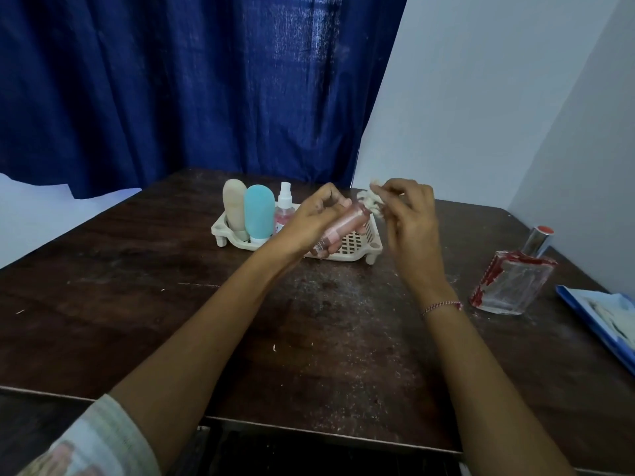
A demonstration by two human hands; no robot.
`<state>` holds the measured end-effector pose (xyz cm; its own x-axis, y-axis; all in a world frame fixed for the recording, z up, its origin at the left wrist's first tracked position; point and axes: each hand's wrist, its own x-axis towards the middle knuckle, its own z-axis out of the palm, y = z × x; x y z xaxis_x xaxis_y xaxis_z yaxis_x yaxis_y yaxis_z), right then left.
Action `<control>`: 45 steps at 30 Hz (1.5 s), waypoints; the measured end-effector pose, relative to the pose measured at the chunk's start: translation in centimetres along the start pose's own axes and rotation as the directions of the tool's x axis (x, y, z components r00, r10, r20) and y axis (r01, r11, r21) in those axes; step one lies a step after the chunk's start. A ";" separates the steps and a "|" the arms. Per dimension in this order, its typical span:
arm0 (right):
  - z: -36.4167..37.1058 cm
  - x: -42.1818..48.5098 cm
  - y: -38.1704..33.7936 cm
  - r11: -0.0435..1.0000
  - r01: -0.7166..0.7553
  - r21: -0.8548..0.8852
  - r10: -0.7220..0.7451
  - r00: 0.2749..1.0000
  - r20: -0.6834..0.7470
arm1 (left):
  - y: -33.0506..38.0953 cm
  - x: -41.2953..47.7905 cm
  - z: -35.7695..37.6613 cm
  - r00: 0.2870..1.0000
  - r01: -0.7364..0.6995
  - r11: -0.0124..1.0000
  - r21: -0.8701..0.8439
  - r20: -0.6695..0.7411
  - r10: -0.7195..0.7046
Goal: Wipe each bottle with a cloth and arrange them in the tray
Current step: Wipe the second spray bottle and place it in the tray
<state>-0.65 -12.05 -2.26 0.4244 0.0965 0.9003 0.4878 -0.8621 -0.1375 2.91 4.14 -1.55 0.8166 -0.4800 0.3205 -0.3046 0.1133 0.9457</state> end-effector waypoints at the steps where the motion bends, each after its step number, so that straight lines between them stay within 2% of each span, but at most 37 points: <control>1: -0.2 0.0 0.3 0.999 0.039 -0.006 -0.039 0.998 0.042 | 0.1 0.0 -0.1 1.000 -0.002 1.000 0.025 -0.007 0.002; 4: -0.2 0.0 0.2 0.993 0.121 0.008 -0.121 0.978 0.171 | 0.2 -0.2 -0.7 0.998 -0.016 0.989 0.150 -0.058 0.025; 9: 0.1 -0.2 0.3 0.996 0.050 0.071 -0.069 0.948 0.310 | -0.3 -0.4 -0.9 0.982 -0.063 0.910 0.409 -0.139 0.130; 10: 0.1 -0.2 0.2 0.995 0.012 0.097 -0.043 0.944 0.328 | -0.6 -0.4 -0.9 0.975 -0.084 0.850 0.520 -0.134 0.179; 12: 0.0 -0.1 -0.2 0.985 -0.115 0.130 0.061 0.930 0.364 | -1.3 -0.4 -0.8 0.959 -0.121 0.662 0.740 -0.085 0.270; 14: 0.0 -0.2 -0.3 0.949 -0.280 0.144 0.196 0.884 0.424 | -1.6 -0.5 -0.7 0.949 -0.147 0.524 0.839 -0.031 0.315; 17: 0.1 -0.4 0.0 0.852 -0.479 0.213 0.316 0.793 0.521 | -1.4 -0.6 -0.3 0.939 -0.165 0.438 0.884 0.005 0.343; 20: 0.2 -0.4 0.7 0.723 -0.578 0.377 0.332 0.771 0.544 | -0.8 -0.7 -0.5 0.940 -0.156 0.476 0.865 -0.018 0.341; 22: 0.1 -0.3 1.0 0.708 -0.541 0.455 0.302 0.814 0.497 | -0.6 -0.6 -0.9 0.973 -0.111 0.571 0.814 -0.029 0.231; 24: -0.1 -0.2 0.8 0.725 -0.469 0.505 0.239 0.858 0.455 | -0.7 -0.5 -1.1 0.999 -0.036 0.651 0.759 0.023 0.027; 26: -0.1 -0.2 0.6 0.747 -0.429 0.508 0.200 0.874 0.443 | -0.9 -0.5 -1.0 0.991 0.033 0.641 0.767 0.060 -0.123; 29: 0.2 -0.3 0.6 0.799 -0.405 0.445 0.233 0.890 0.392 | -1.0 -0.4 -0.7 0.994 -0.022 0.528 0.849 0.074 -0.077; 32: 0.7 -0.4 0.7 0.853 -0.418 0.313 0.306 0.886 0.348 | -1.2 -0.5 -0.3 0.994 -0.108 0.305 0.946 0.111 0.005; 35: 0.9 -0.5 1.1 0.838 -0.504 0.210 0.397 0.826 0.400 | -1.4 -0.6 0.2 0.982 -0.176 0.154 0.972 0.161 0.100; 38: 0.7 -0.4 1.3 0.755 -0.584 0.297 0.394 0.767 0.507 | -1.5 -0.6 0.0 0.971 -0.172 0.075 0.982 0.156 0.179; 39: 0.6 -0.4 1.3 0.740 -0.591 0.322 0.381 0.763 0.523 | -1.5 -0.5 -0.2 0.972 -0.147 0.062 0.987 0.132 0.192; 41: 0.7 -0.3 1.2 0.747 -0.564 0.351 0.360 0.788 0.499 | -1.6 -0.5 -0.4 0.975 -0.091 0.097 0.991 0.069 0.212; 43: 0.7 -0.2 1.0 0.749 -0.531 0.397 0.334 0.819 0.466 | -1.5 -0.4 -0.5 0.971 -0.075 0.175 0.982 0.032 0.238; 45: 0.5 -0.3 0.9 0.756 -0.478 0.447 0.271 0.850 0.451 | -1.2 -0.5 -0.5 0.984 -0.068 0.313 0.947 0.012 0.176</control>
<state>0.08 -12.57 -2.85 0.8371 0.0728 0.5421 0.5070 -0.4753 -0.7191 3.16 4.65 -2.84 0.7442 -0.4633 0.4812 -0.6152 -0.7560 0.2235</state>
